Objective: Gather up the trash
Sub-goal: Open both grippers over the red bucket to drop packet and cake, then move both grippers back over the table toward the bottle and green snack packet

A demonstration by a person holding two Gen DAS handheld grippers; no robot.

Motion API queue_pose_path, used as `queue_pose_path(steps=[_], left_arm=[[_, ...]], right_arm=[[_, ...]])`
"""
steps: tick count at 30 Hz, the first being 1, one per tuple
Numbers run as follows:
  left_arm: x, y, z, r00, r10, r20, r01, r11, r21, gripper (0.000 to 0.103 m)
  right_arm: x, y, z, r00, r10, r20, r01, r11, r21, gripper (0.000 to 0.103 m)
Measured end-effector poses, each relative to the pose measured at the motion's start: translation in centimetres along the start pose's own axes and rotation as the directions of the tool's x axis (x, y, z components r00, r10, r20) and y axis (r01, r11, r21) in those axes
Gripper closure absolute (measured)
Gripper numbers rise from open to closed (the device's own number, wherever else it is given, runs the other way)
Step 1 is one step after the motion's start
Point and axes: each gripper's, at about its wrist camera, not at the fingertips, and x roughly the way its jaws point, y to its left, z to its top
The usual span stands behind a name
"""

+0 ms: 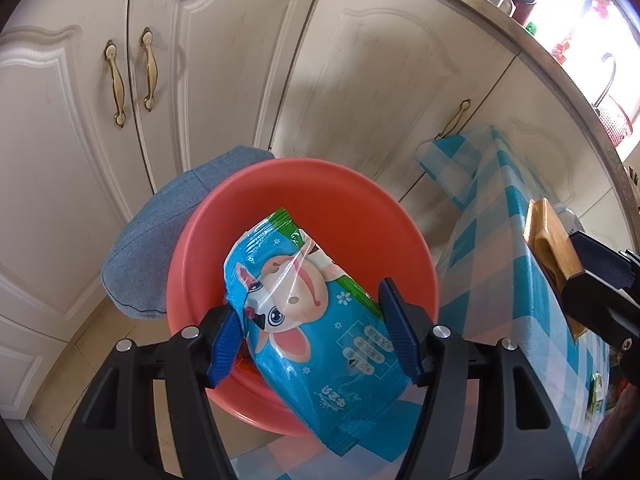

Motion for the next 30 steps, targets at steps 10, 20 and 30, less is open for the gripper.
queue_pose_path(steps=[10, 20, 30], left_arm=[[1.2, 1.7, 0.0, 1.0, 0.008, -0.016, -0.009, 0.999, -0.037, 0.025], [0.5, 2.2, 0.0, 1.0, 0.003, -0.004, -0.003, 0.997, -0.075, 0.017], [-0.9, 0.5, 0.4, 0.999, -0.047, 0.002, 0.047, 0.998, -0.051, 0.013]], right_arm=[[1.3, 0.0, 0.1, 1.0, -0.005, 0.013, 0.004, 0.999, 0.044, 0.019], [-2.0, -4.2, -2.1, 0.995, -0.076, 0.058, 0.063, 0.979, 0.195, 0.014], [-5.3, -6.9, -5.0, 0.988, -0.099, 0.116, 0.057, 0.946, 0.318, 0.014]])
